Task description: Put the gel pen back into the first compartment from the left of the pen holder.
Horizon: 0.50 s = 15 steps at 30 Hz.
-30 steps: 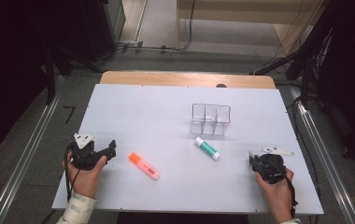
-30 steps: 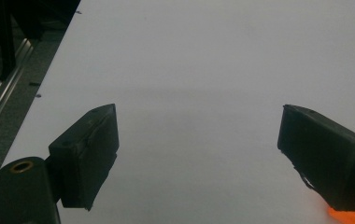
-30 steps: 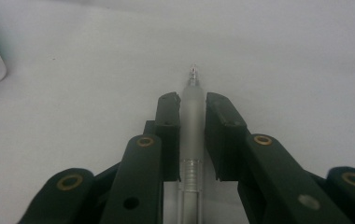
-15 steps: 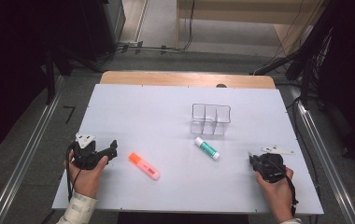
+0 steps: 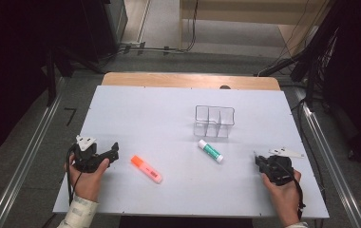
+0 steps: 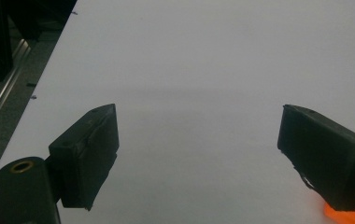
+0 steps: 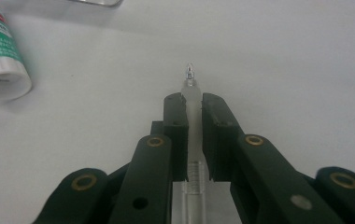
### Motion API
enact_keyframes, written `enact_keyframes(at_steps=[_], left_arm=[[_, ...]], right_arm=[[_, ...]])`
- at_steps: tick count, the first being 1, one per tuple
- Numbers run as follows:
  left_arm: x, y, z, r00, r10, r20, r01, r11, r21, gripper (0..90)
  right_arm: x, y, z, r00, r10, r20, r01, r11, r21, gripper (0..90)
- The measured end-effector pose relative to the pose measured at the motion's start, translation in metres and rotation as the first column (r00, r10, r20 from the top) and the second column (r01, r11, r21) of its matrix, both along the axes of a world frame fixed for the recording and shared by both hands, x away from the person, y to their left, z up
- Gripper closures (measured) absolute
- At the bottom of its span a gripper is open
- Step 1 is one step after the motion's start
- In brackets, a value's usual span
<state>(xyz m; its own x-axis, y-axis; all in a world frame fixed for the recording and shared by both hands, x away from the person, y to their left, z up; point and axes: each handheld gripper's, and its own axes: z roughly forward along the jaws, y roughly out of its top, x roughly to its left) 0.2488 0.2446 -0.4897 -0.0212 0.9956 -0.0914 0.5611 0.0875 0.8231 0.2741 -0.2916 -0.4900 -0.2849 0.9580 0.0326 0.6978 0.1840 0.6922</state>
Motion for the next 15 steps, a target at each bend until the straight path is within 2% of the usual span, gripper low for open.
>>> enact_keyframes(at_steps=[6,15], left_arm=[[0.0,0.0,0.0,1.0,0.002,-0.001,-0.002,1.0,-0.002,12.8],[0.0,0.0,0.0,1.0,0.002,-0.003,-0.002,1.0,-0.001,12.8]], right_arm=[[-0.002,-0.002,0.004,0.9998,0.006,0.016,-0.007,1.0,0.019,78.9],[-0.003,0.008,0.017,0.9968,0.058,0.056,-0.06,0.997,0.044,79.0]])
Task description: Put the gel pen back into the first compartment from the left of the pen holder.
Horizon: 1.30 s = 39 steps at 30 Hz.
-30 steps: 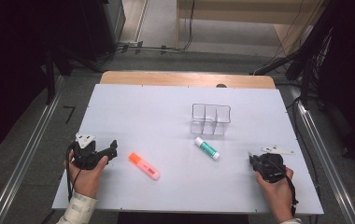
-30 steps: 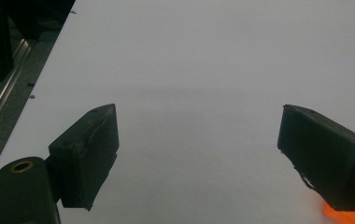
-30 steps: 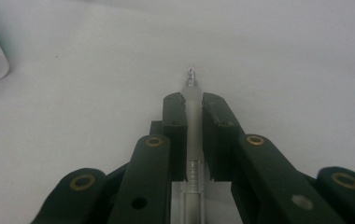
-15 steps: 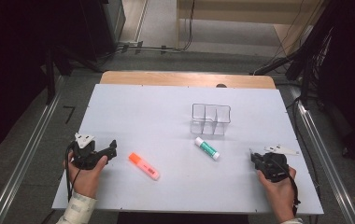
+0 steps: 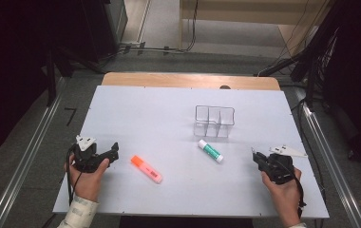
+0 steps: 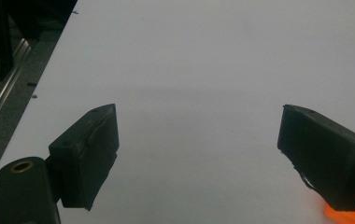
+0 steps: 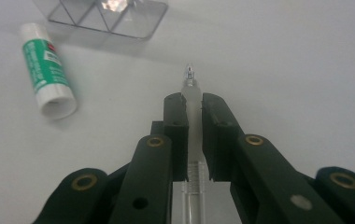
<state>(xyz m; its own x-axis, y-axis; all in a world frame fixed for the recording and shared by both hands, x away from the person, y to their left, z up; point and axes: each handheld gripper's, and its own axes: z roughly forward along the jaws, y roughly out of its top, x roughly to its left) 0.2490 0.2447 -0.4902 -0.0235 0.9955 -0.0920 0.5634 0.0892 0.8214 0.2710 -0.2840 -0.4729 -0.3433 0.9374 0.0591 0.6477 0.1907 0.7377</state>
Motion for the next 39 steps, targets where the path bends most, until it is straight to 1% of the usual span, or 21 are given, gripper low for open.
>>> enact_keyframes(at_steps=[7,14,18,29,39], left_arm=[[0.0,0.0,0.0,1.0,0.001,-0.002,-0.001,1.0,-0.002,12.7],[0.0,0.001,0.0,1.0,0.003,-0.004,-0.003,1.0,-0.003,12.8],[0.0,0.001,-0.001,1.0,0.002,-0.004,-0.002,1.0,-0.003,12.8],[0.0,0.001,-0.001,1.0,0.001,-0.005,-0.001,1.0,-0.004,12.7],[0.0,0.001,-0.001,1.0,0.001,-0.009,-0.001,1.0,-0.002,12.7]], right_arm=[[0.004,0.006,0.009,0.9995,0.023,0.022,-0.024,0.999,0.033,78.9],[0.007,0.009,0.015,0.9984,0.035,0.044,-0.037,0.998,0.054,78.9],[0.009,0.012,0.021,0.9968,0.051,0.061,-0.056,0.996,0.069,78.9],[0.015,0.021,0.024,0.9954,0.071,0.065,-0.075,0.995,0.069,79.0],[0.024,0.032,0.032,0.9904,0.109,0.085,-0.116,0.99,0.08,78.9]])
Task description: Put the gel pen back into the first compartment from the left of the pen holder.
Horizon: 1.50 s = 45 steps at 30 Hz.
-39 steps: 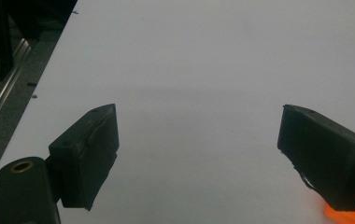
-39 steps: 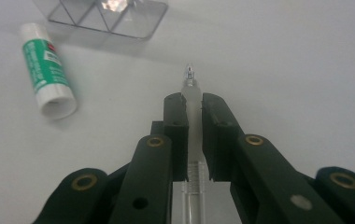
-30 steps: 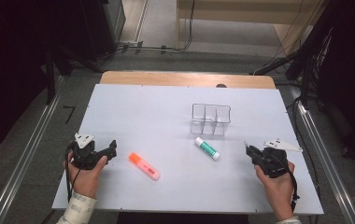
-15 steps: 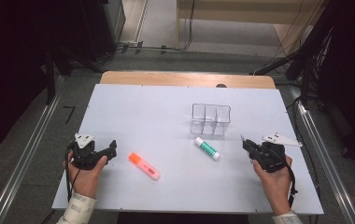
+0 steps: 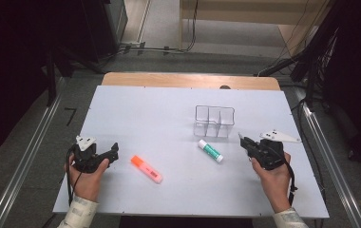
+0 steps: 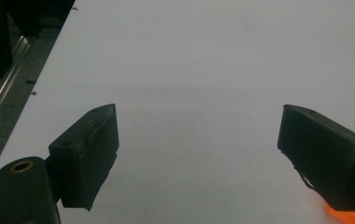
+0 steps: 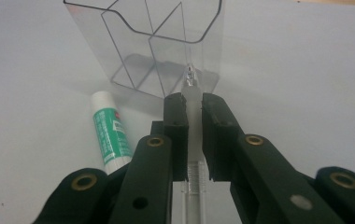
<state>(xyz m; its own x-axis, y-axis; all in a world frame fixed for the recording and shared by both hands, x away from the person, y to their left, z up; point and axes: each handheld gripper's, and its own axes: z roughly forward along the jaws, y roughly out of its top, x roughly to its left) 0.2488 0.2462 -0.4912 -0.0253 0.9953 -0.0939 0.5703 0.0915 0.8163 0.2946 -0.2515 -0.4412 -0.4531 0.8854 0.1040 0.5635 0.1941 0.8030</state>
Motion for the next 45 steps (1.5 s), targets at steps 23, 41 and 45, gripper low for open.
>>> enact_keyframes(at_steps=[23,41,45], left_arm=[[0.0,0.001,0.0,1.0,-0.001,0.001,0.001,1.0,-0.005,12.7],[0.0,0.001,0.0,1.0,-0.001,0.002,0.001,1.0,-0.007,12.7],[0.0,0.0,0.0,1.0,-0.003,0.002,0.003,1.0,-0.006,12.7]], right_arm=[[0.015,0.026,0.017,0.998,0.056,0.028,-0.057,0.998,0.01,78.9],[0.029,0.043,0.027,0.996,0.083,0.035,-0.083,0.997,0.009,78.9],[0.032,0.045,0.027,0.9958,0.086,0.03,-0.086,0.996,0.009,78.9]])
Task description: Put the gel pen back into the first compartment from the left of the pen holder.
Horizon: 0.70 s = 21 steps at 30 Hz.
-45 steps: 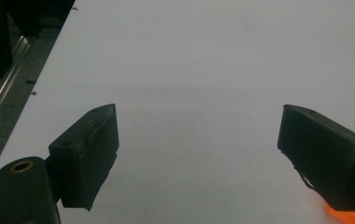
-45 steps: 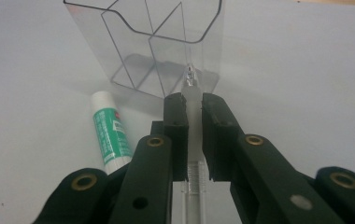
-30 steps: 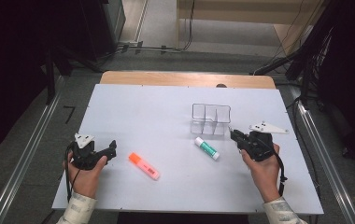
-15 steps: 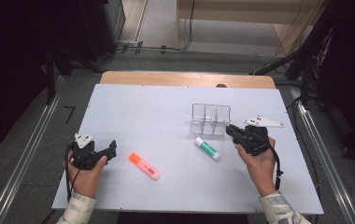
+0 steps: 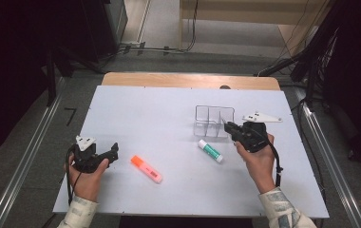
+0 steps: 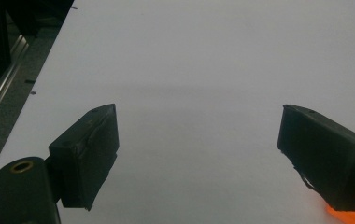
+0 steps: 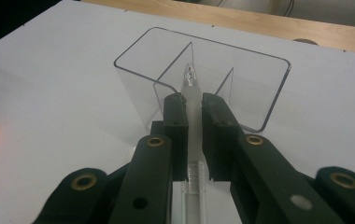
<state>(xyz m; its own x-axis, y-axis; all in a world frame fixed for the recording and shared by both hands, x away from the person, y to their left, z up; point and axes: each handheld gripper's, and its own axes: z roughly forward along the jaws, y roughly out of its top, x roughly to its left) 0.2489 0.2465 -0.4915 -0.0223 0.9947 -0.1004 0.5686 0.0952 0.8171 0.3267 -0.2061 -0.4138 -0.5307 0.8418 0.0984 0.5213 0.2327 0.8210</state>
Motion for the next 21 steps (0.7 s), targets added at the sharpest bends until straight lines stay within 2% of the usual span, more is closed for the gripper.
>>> enact_keyframes(at_steps=[21], left_arm=[[0.0,0.0,0.0,1.0,-0.001,0.001,0.001,1.0,-0.001,12.7]], right_arm=[[0.017,0.017,0.005,0.9999,0.015,0.005,-0.015,1.0,0.002,78.9]])
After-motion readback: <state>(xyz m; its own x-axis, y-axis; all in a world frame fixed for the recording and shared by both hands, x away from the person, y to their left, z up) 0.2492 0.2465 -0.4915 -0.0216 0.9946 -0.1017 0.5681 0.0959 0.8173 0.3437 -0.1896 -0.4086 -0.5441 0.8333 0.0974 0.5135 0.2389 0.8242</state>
